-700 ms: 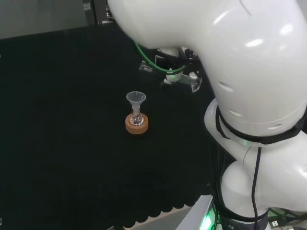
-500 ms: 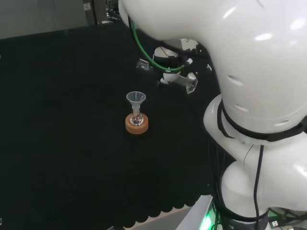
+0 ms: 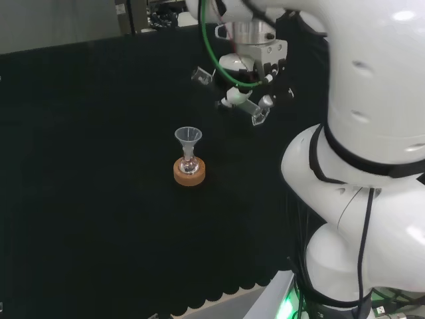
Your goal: Put the graduated cylinder back on the table.
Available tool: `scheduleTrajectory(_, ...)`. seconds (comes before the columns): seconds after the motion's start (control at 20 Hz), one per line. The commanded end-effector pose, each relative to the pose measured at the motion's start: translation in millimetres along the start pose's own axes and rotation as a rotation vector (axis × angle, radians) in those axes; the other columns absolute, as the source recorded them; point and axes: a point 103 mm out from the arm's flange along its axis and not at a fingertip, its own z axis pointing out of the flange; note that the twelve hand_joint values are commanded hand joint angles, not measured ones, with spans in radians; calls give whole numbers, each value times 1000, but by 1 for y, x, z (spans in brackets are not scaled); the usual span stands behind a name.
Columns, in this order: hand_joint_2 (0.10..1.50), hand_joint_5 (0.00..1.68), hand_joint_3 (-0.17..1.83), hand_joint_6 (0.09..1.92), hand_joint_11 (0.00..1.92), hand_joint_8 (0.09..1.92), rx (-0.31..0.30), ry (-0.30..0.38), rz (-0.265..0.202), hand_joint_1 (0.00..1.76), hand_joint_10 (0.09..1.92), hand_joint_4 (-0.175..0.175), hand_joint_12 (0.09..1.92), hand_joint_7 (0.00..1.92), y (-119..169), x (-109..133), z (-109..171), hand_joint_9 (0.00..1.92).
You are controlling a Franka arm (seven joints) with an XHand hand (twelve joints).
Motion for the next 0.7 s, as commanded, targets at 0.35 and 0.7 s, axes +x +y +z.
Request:
scheduleTrajectory(0.35, 1077, 1047, 2, 901, 1258, 878, -185, 302, -130, 1271, 87, -175, 720, 1077, 107, -47, 21, 1482)
scheduleTrajectory(0.7, 1078, 1045, 2, 904, 1255, 882, -250, 362, -133, 1270, 87, -175, 723, 1074, 139, -43, 36, 1476)
